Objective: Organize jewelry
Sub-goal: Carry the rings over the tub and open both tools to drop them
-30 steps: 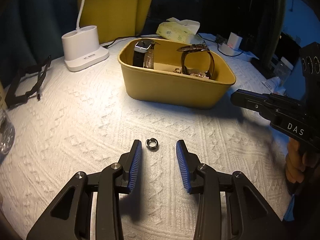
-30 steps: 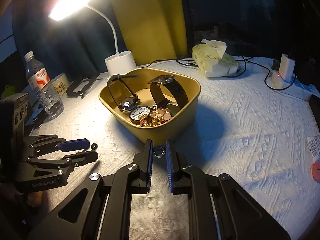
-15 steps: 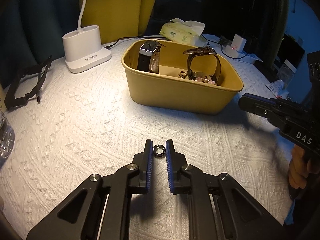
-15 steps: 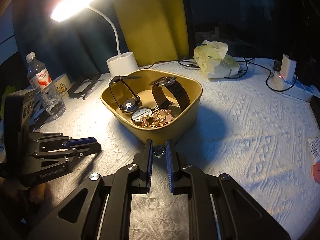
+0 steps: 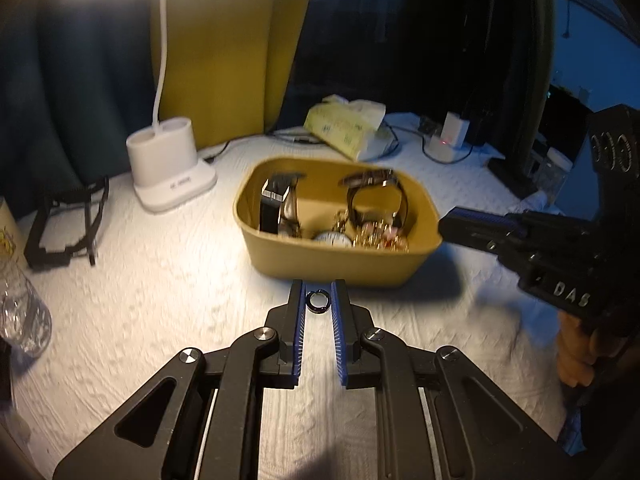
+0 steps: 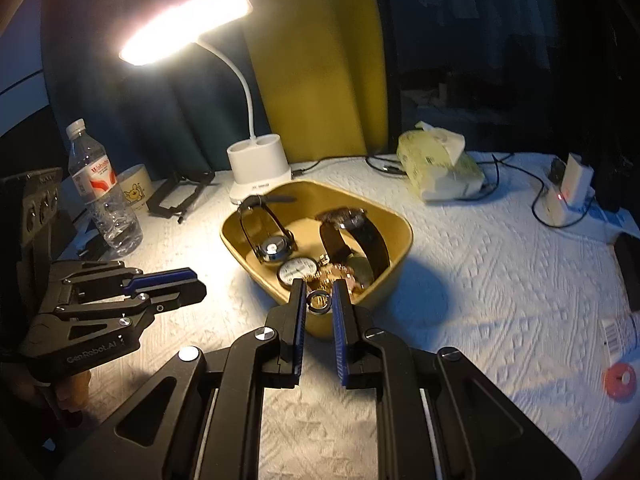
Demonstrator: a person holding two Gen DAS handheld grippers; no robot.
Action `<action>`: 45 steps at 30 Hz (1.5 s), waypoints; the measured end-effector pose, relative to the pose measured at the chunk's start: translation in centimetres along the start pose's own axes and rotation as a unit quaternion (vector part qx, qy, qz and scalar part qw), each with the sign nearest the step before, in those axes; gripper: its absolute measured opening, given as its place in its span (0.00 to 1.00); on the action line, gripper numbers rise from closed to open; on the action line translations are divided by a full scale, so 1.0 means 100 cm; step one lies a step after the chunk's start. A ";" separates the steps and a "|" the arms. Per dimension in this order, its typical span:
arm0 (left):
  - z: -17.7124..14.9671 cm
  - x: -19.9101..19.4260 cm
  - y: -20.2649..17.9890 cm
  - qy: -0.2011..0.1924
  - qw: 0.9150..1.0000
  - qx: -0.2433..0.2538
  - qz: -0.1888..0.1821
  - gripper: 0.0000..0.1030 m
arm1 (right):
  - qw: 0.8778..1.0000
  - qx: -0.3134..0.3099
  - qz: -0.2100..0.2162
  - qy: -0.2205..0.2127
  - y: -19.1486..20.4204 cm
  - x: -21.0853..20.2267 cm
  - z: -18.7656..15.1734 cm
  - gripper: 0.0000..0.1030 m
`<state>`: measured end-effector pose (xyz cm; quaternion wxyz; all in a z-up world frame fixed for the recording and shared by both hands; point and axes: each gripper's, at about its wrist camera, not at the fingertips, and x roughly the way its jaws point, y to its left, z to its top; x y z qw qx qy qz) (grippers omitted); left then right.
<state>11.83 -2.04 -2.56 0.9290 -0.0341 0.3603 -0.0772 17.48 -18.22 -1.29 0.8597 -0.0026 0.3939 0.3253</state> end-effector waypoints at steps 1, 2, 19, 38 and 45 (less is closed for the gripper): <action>0.003 0.000 0.000 -0.003 1.000 0.000 -0.001 0.14 | 1.000 -0.001 0.002 -0.001 0.000 0.001 0.001 0.12; 0.006 0.000 -0.001 -0.007 1.000 0.000 -0.002 0.14 | 1.000 -0.002 0.002 -0.001 0.000 0.002 0.002 0.12; 0.031 0.031 -0.006 -0.005 1.000 0.003 -0.018 0.14 | 1.000 0.013 0.019 0.007 -0.016 0.025 0.010 0.12; 0.037 0.039 0.000 0.004 0.999 -0.022 -0.026 0.32 | 1.000 -0.005 0.008 0.024 -0.012 0.038 0.011 0.15; 0.037 0.026 0.003 -0.008 0.999 -0.026 -0.028 0.35 | 1.000 -0.007 -0.001 0.019 -0.009 0.030 0.013 0.27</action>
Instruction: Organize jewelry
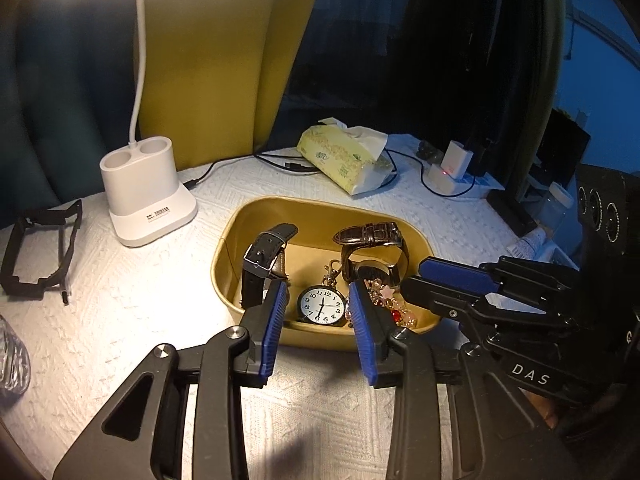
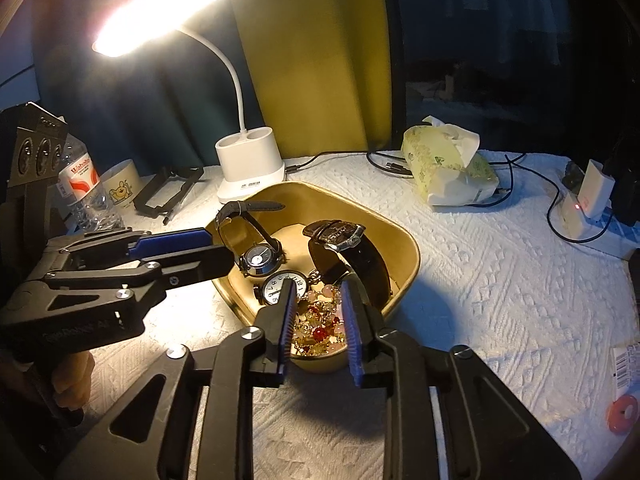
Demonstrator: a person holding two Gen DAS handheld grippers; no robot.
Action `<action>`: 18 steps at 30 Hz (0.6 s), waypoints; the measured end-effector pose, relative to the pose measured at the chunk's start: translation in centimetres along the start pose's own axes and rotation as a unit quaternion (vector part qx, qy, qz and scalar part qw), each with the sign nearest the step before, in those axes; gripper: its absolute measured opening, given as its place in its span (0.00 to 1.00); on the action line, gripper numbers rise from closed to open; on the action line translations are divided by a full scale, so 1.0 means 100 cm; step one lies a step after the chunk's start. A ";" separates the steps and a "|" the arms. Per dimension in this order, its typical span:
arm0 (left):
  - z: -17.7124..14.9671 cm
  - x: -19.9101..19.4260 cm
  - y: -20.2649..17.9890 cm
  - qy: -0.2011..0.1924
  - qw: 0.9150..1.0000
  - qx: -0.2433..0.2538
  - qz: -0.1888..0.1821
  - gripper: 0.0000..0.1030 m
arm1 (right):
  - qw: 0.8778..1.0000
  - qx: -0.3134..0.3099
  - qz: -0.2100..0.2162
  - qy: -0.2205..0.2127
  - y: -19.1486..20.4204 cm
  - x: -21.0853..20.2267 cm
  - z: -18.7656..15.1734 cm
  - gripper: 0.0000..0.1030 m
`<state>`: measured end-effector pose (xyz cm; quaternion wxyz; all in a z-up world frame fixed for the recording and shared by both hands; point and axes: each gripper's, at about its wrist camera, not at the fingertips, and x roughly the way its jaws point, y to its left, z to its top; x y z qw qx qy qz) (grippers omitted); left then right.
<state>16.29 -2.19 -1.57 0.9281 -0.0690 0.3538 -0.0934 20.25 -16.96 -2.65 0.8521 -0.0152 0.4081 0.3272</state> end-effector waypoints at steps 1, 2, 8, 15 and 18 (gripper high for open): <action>0.000 -0.002 0.000 -0.001 1.000 0.000 0.000 0.35 | 1.000 -0.001 -0.001 -0.001 0.001 -0.002 0.000 0.28; -0.001 -0.004 0.000 -0.003 1.000 0.000 0.000 0.35 | 1.000 -0.001 -0.002 -0.001 0.001 -0.003 0.000 0.30; -0.005 -0.020 0.002 -0.015 1.000 -0.001 0.001 0.36 | 1.000 -0.001 -0.010 -0.005 0.005 -0.011 -0.002 0.43; -0.012 -0.039 0.002 -0.025 1.000 -0.001 0.002 0.36 | 1.000 -0.005 -0.017 -0.010 0.015 -0.026 -0.006 0.48; -0.017 -0.047 0.000 -0.028 1.000 -0.002 0.001 0.36 | 1.000 -0.008 -0.018 -0.014 0.019 -0.032 -0.009 0.49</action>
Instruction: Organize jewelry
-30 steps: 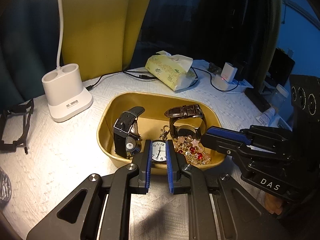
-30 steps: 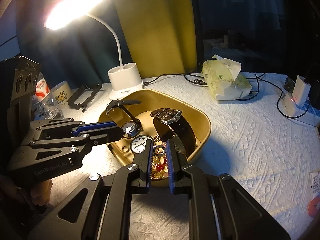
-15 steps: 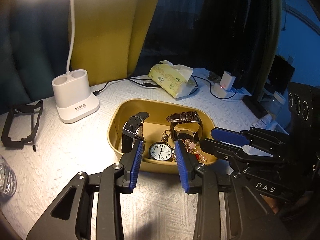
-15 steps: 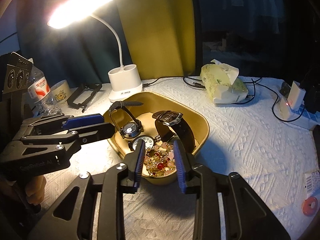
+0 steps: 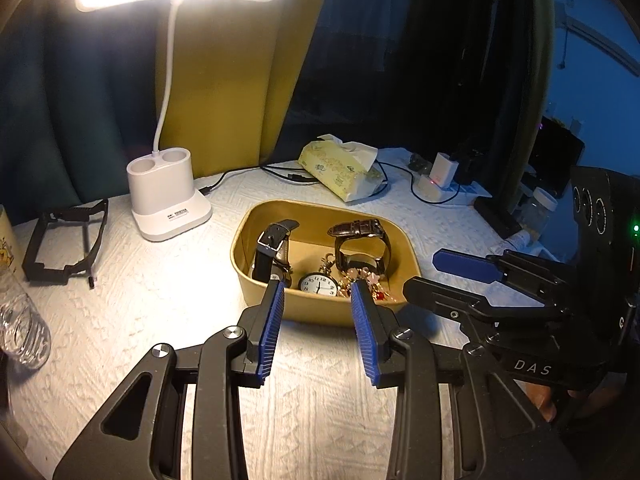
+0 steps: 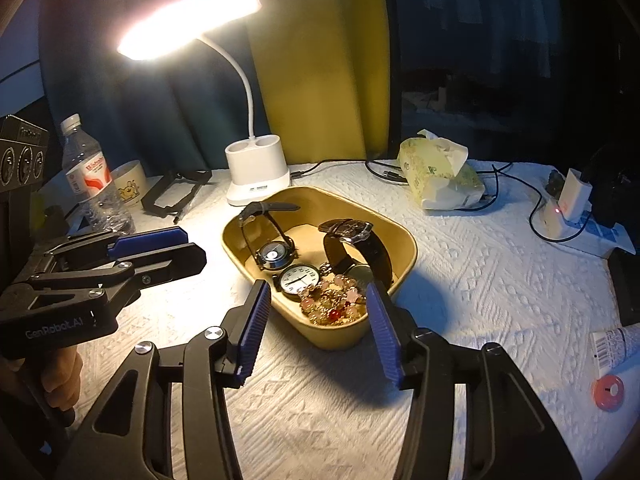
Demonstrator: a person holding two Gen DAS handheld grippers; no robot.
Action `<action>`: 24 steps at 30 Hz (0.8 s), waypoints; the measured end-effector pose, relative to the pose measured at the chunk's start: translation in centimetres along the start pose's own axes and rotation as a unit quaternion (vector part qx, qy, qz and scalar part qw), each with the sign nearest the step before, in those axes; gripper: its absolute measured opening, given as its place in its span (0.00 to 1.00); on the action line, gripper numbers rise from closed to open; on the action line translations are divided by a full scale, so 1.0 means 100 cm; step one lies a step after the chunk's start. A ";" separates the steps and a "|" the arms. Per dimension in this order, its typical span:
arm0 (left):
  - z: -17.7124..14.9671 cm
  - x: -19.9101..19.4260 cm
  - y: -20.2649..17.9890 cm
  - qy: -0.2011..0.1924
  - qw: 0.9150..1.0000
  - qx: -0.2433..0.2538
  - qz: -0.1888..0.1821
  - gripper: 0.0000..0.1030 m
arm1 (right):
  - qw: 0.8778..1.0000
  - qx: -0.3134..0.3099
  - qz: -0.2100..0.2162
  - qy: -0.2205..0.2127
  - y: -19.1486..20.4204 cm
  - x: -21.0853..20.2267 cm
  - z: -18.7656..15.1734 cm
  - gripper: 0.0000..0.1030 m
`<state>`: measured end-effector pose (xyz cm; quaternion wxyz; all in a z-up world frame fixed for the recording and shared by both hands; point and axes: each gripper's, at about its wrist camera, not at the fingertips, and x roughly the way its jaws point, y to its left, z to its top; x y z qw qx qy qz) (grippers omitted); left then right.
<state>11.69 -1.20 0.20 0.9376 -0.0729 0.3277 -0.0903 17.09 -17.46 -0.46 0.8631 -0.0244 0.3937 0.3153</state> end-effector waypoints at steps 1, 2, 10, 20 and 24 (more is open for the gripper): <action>-0.002 -0.003 -0.001 -0.002 1.000 0.000 0.000 0.36 | 1.000 -0.001 -0.001 -0.001 0.001 -0.002 -0.001 0.49; -0.003 -0.006 -0.001 -0.003 1.000 0.000 0.000 0.36 | 1.000 -0.001 -0.001 -0.002 0.003 -0.004 -0.001 0.49; -0.015 -0.029 -0.003 -0.012 1.000 0.002 0.002 0.36 | 1.000 -0.005 -0.010 -0.008 0.013 -0.021 -0.009 0.50; -0.027 -0.064 -0.007 -0.035 0.999 0.006 -0.001 0.36 | 0.999 -0.015 -0.022 -0.029 0.030 -0.051 -0.017 0.51; -0.032 -0.076 -0.008 -0.042 0.999 0.005 0.001 0.36 | 0.999 -0.020 -0.025 -0.039 0.038 -0.062 -0.019 0.51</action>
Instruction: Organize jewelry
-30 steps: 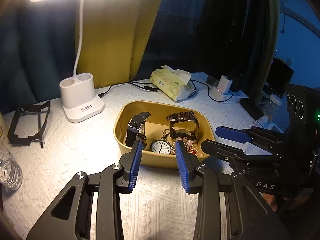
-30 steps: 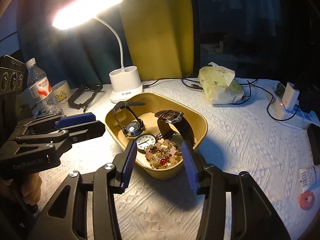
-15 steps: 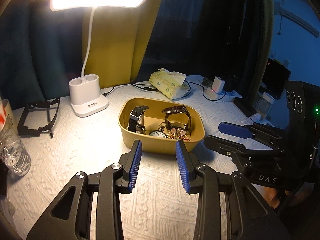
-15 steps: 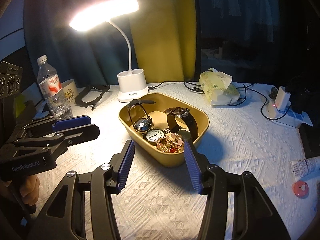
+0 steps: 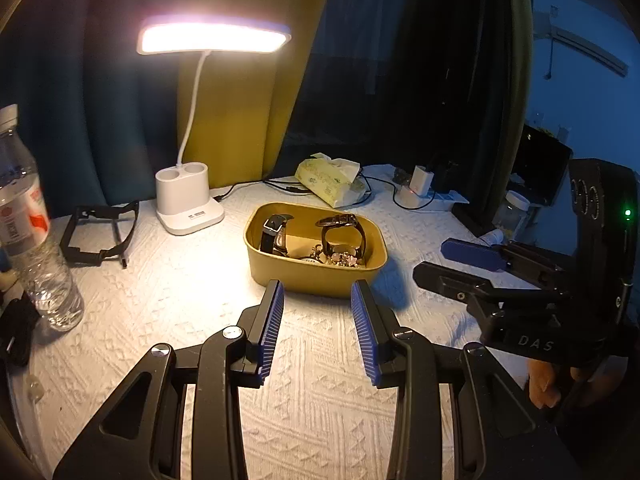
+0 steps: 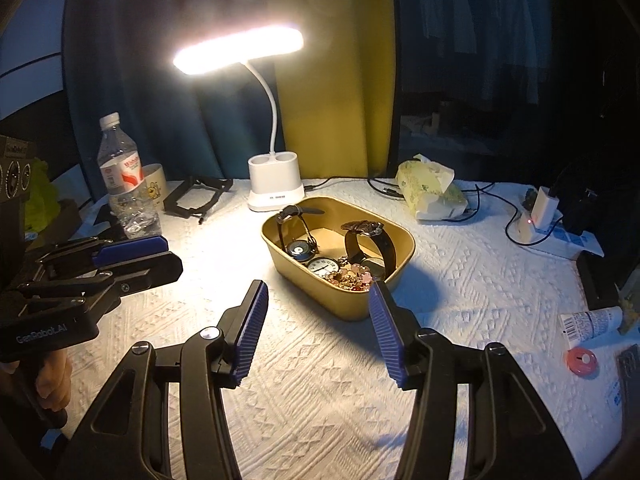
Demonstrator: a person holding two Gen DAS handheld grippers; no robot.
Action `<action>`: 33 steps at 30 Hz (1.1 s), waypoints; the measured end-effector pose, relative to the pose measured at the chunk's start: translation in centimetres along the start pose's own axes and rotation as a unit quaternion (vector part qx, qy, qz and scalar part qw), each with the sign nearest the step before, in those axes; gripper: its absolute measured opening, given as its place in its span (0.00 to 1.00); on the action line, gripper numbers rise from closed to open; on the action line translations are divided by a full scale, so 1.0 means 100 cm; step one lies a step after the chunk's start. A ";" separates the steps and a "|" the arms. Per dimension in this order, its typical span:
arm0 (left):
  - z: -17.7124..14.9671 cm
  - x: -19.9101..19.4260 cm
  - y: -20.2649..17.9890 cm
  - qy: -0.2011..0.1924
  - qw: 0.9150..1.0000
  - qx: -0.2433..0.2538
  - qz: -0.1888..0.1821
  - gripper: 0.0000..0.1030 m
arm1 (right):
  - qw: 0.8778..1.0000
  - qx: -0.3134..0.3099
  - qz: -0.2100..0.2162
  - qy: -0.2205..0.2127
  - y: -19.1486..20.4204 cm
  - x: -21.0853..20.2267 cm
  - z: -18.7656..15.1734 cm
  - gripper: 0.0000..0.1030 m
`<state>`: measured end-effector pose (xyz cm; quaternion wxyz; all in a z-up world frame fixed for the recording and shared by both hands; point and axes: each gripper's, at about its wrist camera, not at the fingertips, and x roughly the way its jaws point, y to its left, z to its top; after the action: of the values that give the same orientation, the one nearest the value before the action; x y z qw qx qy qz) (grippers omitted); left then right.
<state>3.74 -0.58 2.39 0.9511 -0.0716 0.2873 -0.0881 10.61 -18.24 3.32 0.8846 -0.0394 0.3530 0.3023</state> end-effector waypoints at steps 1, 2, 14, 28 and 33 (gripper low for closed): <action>-0.001 -0.004 0.000 -0.002 1.000 -0.002 0.001 0.36 | 1.000 -0.002 -0.001 -0.003 0.002 -0.003 0.000 0.51; -0.002 -0.006 0.000 -0.003 1.000 -0.002 -0.001 0.36 | 1.000 -0.002 -0.002 -0.005 0.004 -0.006 0.000 0.51; -0.006 -0.046 -0.010 -0.040 0.999 0.022 0.025 0.37 | 0.999 -0.004 -0.013 -0.039 0.021 -0.041 -0.003 0.52; -0.013 -0.067 -0.017 -0.058 0.997 0.036 0.024 0.37 | 0.999 -0.007 -0.018 -0.046 0.030 -0.058 -0.011 0.53; -0.015 -0.070 -0.019 -0.059 0.997 0.037 0.023 0.37 | 0.999 -0.008 -0.018 -0.047 0.031 -0.059 -0.011 0.53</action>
<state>-3.03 -1.08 5.27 0.9702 -0.0348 0.2285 -0.0728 4.83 -19.04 6.74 0.9050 -0.0386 0.3079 0.2909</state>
